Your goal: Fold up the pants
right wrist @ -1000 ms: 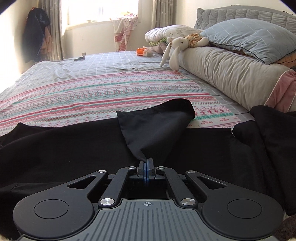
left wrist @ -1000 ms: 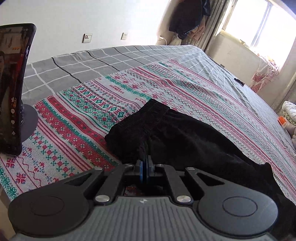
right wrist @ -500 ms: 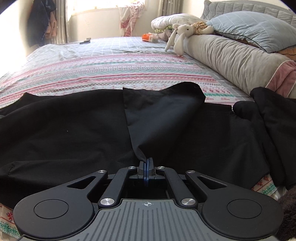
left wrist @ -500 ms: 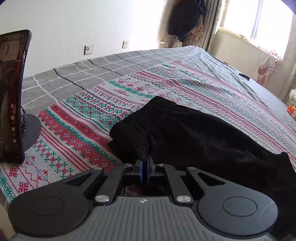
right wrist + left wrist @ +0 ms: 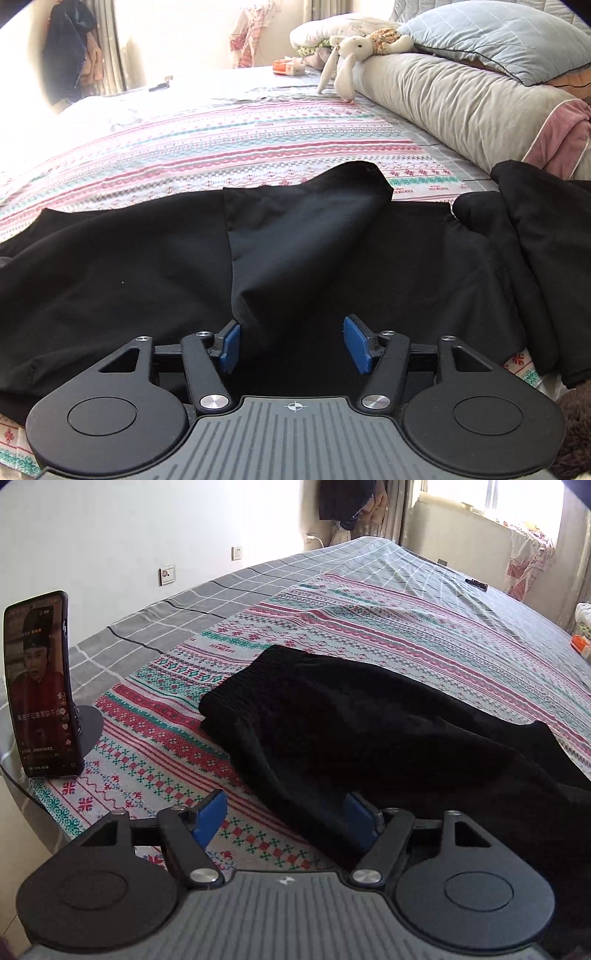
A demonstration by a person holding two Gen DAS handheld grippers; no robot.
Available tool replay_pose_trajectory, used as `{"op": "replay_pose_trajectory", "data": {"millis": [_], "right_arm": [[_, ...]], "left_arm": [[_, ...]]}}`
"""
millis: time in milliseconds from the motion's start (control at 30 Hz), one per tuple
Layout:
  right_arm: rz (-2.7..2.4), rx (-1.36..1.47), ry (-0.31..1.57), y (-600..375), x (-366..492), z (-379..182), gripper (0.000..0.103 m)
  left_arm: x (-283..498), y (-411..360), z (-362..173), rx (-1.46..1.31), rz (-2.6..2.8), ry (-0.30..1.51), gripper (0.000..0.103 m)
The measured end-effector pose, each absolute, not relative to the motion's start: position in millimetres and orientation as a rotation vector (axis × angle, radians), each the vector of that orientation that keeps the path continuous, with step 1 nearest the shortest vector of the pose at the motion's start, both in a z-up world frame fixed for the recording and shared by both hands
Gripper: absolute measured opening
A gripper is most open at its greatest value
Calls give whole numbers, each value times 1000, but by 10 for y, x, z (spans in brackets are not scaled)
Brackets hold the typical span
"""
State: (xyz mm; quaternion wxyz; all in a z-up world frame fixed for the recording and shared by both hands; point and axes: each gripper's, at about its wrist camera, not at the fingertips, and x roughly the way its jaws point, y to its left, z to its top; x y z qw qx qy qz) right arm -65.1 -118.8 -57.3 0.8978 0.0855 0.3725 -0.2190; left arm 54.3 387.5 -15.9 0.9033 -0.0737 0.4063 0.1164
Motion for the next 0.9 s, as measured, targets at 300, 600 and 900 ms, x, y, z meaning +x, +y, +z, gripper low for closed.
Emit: {"op": "replay_pose_trajectory", "data": {"millis": [300,600,900], "right_arm": [[-337,273,808,-1555,-642,-309,74],[-273,378,804,-2051,-711,-170,78],[-349,344,823,-2784,-130,-218,77]], "left_arm": [[459,2773,-17,-45,-19,820,102],[388,1730,-72,43,-282,832,103],[453,742,-277,0,-565,903,103]]}}
